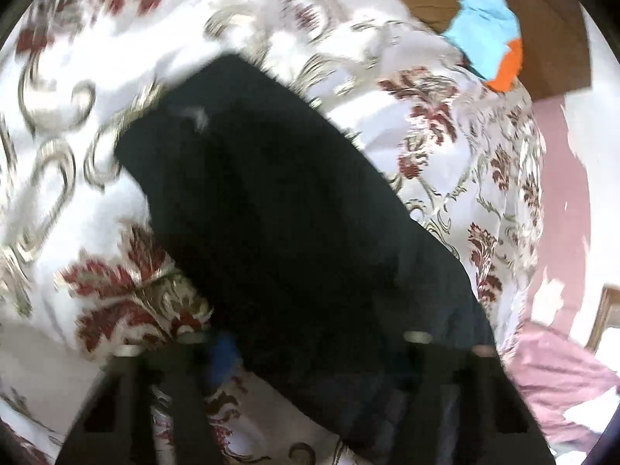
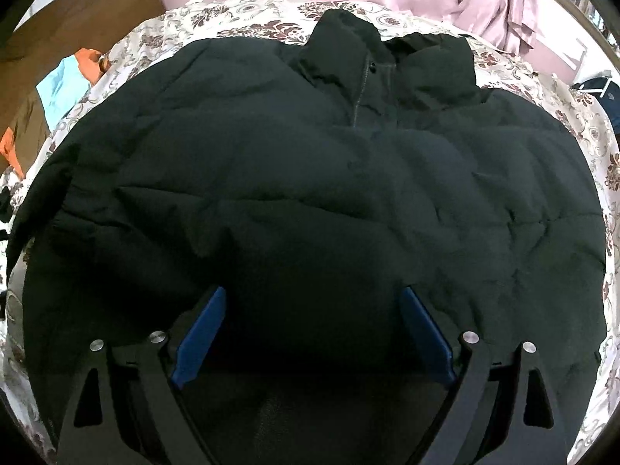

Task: Fold large clothes

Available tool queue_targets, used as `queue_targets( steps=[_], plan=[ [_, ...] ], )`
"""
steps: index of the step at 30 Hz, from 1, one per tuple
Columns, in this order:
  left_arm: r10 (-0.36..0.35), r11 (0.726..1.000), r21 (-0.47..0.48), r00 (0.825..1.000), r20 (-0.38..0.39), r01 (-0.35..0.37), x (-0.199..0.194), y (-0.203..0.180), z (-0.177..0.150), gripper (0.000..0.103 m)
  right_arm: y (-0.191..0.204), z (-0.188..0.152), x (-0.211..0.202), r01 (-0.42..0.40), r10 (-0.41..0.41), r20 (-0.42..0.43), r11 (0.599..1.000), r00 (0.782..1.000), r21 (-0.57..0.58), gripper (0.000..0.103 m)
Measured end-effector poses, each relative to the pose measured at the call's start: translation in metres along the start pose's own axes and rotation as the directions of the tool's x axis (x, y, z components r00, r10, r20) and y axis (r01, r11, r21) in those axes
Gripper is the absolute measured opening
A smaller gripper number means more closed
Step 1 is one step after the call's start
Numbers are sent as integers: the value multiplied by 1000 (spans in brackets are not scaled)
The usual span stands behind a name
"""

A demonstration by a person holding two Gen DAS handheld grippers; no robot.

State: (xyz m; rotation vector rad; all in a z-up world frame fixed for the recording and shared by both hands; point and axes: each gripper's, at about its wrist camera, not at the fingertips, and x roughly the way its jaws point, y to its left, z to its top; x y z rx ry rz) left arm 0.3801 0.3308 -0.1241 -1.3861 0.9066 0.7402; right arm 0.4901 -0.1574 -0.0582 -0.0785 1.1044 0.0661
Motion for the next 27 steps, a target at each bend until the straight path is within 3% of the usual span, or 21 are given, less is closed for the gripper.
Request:
queue_targets(
  steps=[1, 4, 7, 10, 12, 14, 18, 22, 24, 26, 27],
  plan=[
    [5, 1000, 23, 1000, 24, -5, -7, -4, 1, 13, -3, 1, 1, -15, 15, 2, 1000, 1000, 9, 88],
    [-47, 996, 83, 991, 126, 37, -37, -19, 2, 9, -11, 3, 0, -41, 41, 11, 998, 999, 39, 88],
    [-92, 977, 209, 954, 284, 32, -83, -52, -6, 9, -18, 3, -7, -54, 52, 27, 997, 998, 63, 88],
    [-178, 912, 411, 908, 380, 7, -120, -106, -28, 8, -26, -1, -14, -62, 59, 39, 995, 997, 75, 88],
    [-284, 833, 553, 874, 394, 21, -144, -148, -49, 8, -32, -3, -17, -67, 64, 43, 994, 997, 82, 88],
    [-367, 756, 653, 855, 365, 46, -162, -179, -69, 8, -39, -6, -19, -65, 61, 47, 993, 997, 95, 88],
    [-505, 569, 816, 826, 248, 103, -190, -239, -126, 8, -60, -11, -28, -60, 52, 66, 988, 996, 140, 88],
    [-566, 411, 900, 815, 123, 149, -200, -271, -185, 8, -86, -17, -42, -46, 30, 88, 979, 996, 196, 88],
    [-575, 316, 931, 817, 38, 180, -198, -283, -218, 8, -100, -20, -49, -37, 17, 95, 976, 995, 215, 88],
    [-573, 239, 950, 819, -29, 201, -196, -287, -244, 8, -114, -24, -55, -30, 5, 105, 973, 994, 231, 88],
    [-560, 182, 960, 825, -79, 215, -191, -290, -262, 8, -120, -26, -59, -23, -3, 109, 971, 994, 237, 88]
  ],
)
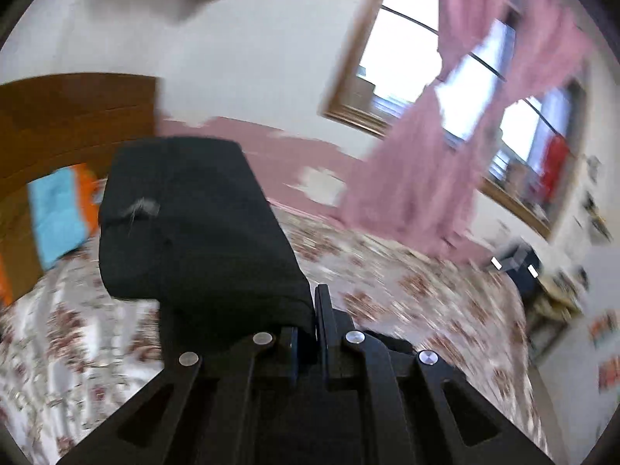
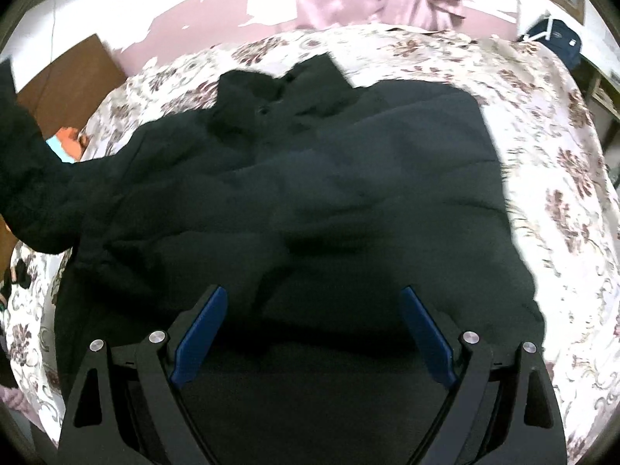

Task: Fold large clothes

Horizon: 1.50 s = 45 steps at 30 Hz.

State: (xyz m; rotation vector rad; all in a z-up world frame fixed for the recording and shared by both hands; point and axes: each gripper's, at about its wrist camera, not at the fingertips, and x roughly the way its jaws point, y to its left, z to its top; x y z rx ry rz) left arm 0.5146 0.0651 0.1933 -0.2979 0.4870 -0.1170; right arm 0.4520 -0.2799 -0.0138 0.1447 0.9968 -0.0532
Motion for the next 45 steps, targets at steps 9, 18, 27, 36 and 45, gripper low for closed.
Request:
queue_targets(
  steps=[9, 18, 27, 36, 45],
  plan=[
    [-172, 956, 179, 939, -298, 232, 39, -98, -80, 8, -67, -9, -12, 49, -49, -8, 991, 999, 125, 88],
    [-184, 909, 233, 834, -520, 346, 63, -116, -162, 8, -98, -36, -2, 23, -11, -58, 980, 998, 198, 88],
    [-166, 936, 116, 710, -685, 331, 81, -84, -196, 8, -96, -45, 9, -156, 182, -56, 936, 982, 316, 88],
    [-129, 992, -77, 815, -565, 104, 46, -3, -171, 88, -53, -36, 29, -341, 379, -43, 871, 924, 353, 88],
    [55, 982, -119, 833, -551, -144, 31, 80, -160, 90, -46, -47, 60, -220, 334, -107, 797, 936, 563, 64]
  ],
)
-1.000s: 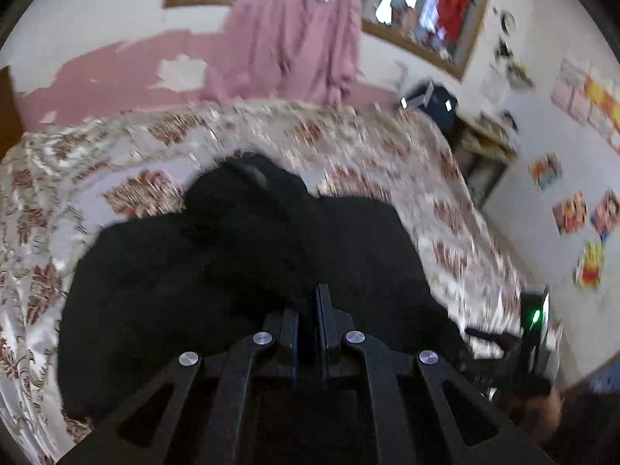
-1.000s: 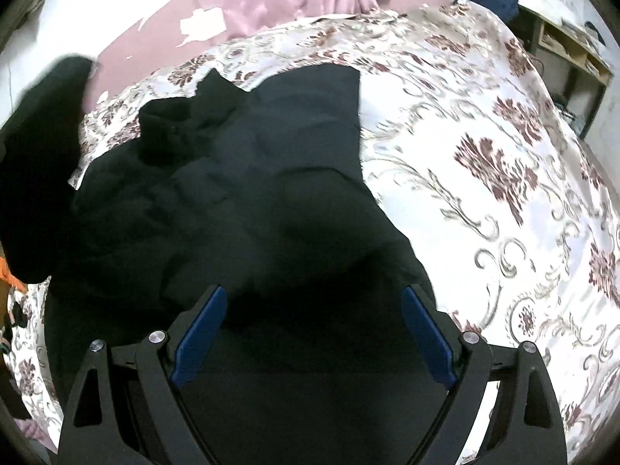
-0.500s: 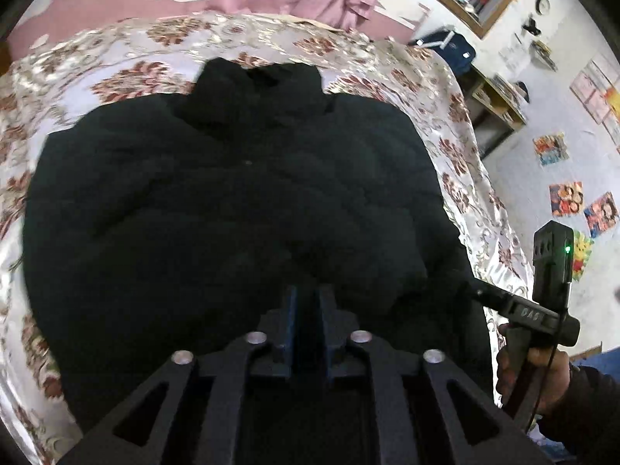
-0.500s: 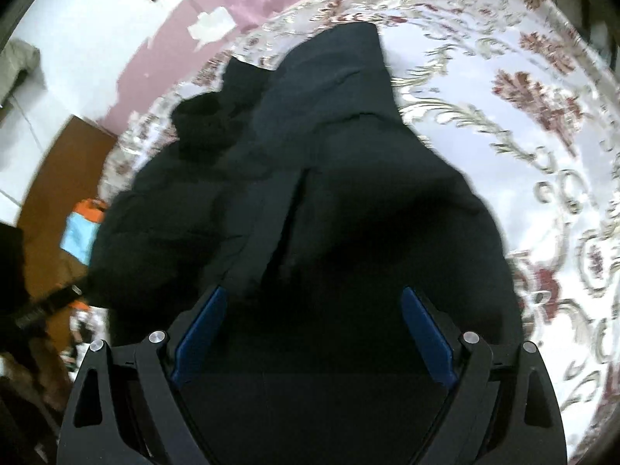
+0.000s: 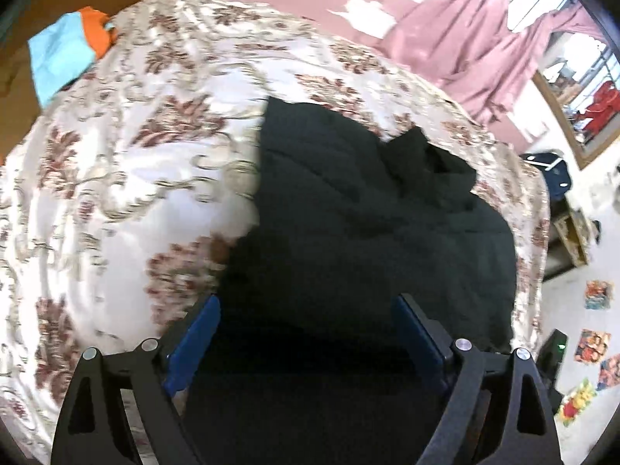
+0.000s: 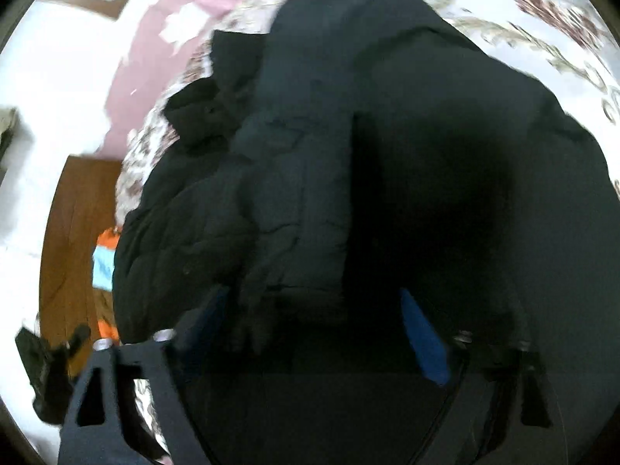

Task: Fold large clothes

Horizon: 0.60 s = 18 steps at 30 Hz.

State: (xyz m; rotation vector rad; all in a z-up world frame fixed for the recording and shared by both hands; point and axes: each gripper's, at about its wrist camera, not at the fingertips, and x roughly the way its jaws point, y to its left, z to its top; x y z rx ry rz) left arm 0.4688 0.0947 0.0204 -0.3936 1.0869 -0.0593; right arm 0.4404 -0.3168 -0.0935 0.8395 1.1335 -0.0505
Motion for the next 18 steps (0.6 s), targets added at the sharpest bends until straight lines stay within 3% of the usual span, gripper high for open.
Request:
queue_targets(
  steps=[6, 9, 14, 18],
  plan=[
    [30, 999, -38, 999, 20, -30, -13, 15, 13, 90, 14, -3, -24, 21, -20, 46, 1000, 999, -16, 9],
    [2, 999, -32, 1000, 17, -2, -13, 16, 23, 90, 37, 3, -57, 5, 8, 129, 995, 992, -100, 7],
    [-7, 1000, 8, 1000, -7, 7, -5, 3, 25, 90, 79, 28, -125, 113, -22, 317, 955, 948, -273, 7],
    [16, 999, 49, 1000, -26, -15, 10, -14, 26, 90, 82, 51, -152, 177, -55, 371, 937, 927, -302, 7]
  ],
)
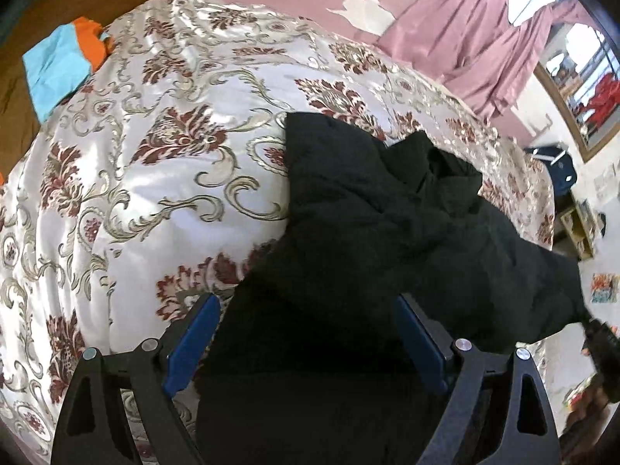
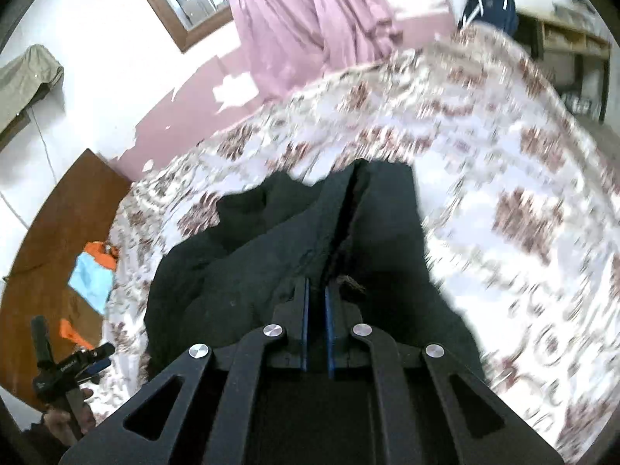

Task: Fold large clothes

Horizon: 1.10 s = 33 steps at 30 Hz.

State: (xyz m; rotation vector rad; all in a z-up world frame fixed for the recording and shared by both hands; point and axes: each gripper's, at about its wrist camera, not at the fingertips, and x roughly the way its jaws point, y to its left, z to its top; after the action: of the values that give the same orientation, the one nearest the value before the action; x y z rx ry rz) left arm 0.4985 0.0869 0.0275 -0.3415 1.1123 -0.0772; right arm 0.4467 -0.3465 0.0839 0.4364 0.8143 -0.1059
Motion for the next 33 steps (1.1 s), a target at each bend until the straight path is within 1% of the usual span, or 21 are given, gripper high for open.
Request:
queue_targets(
  steps=[3, 6, 7, 8, 9, 10, 11, 12, 14, 17, 19, 20, 21, 23, 24, 27, 29, 33],
  plan=[
    [30, 999, 30, 1000, 0, -30, 11, -11, 3, 90, -5, 7, 5, 33, -33, -20, 999, 999, -22, 7],
    [71, 995, 73, 997, -5, -71, 27, -25, 11, 90, -9, 0, 27, 81, -87, -93, 995, 992, -59, 7],
    [74, 994, 84, 997, -3, -73, 31, -29, 13, 90, -10, -4, 39, 96, -104, -124, 993, 987, -71, 11],
    [75, 992, 99, 997, 1, -75, 35, -34, 15, 90, -11, -8, 40, 120, -130, -130, 989, 983, -84, 13],
    [71, 990, 121, 997, 5, -71, 39, -41, 18, 90, -8, -10, 45, 161, -175, -120, 980, 977, -115, 19],
    [59, 987, 151, 998, 6, -60, 43, -49, 20, 90, -4, -11, 47, 177, -192, -105, 975, 976, -137, 33],
    [45, 983, 179, 999, 2, -45, 48, -58, 21, 90, -1, -12, 49, 172, -187, -93, 974, 978, -150, 42],
    [27, 978, 205, 1000, -5, -25, 53, -66, 23, 90, 3, -14, 50, 156, -171, -82, 974, 982, -163, 54],
    [11, 967, 254, 1000, -23, -5, 64, -81, 24, 90, 17, -15, 62, 124, -148, -84, 964, 985, -234, 55],
    [40, 938, 346, 998, -50, -20, 85, -101, 21, 90, 35, -22, 89, 64, -117, -141, 940, 983, -334, 55],
    [78, 910, 413, 994, -73, -41, 99, -113, 18, 90, 44, -28, 116, 41, -132, -207, 920, 969, -391, 55],
    [99, 899, 436, 991, -84, -53, 105, -116, 17, 90, 44, -32, 130, 33, -143, -247, 916, 958, -401, 55],
    [132, 888, 454, 987, -94, -76, 112, -119, 15, 90, 42, -33, 139, 29, -146, -274, 920, 950, -392, 55],
    [162, 877, 471, 981, -108, -93, 123, -119, 14, 90, 33, -35, 158, 29, -154, -336, 937, 929, -349, 55],
    [176, 871, 481, 978, -115, -100, 128, -120, 13, 90, 30, -36, 165, 26, -152, -348, 940, 925, -341, 55],
    [221, 852, 507, 968, -121, -131, 142, -121, 9, 92, 29, -40, 177, 25, -158, -355, 935, 921, -353, 55],
    [251, 836, 526, 961, -120, -153, 150, -124, 7, 92, 30, -45, 183, 29, -172, -350, 925, 921, -378, 55],
    [307, 802, 564, 946, -107, -197, 163, -130, 2, 93, 39, -55, 191, 47, -220, -323, 883, 921, -467, 56]
  ],
)
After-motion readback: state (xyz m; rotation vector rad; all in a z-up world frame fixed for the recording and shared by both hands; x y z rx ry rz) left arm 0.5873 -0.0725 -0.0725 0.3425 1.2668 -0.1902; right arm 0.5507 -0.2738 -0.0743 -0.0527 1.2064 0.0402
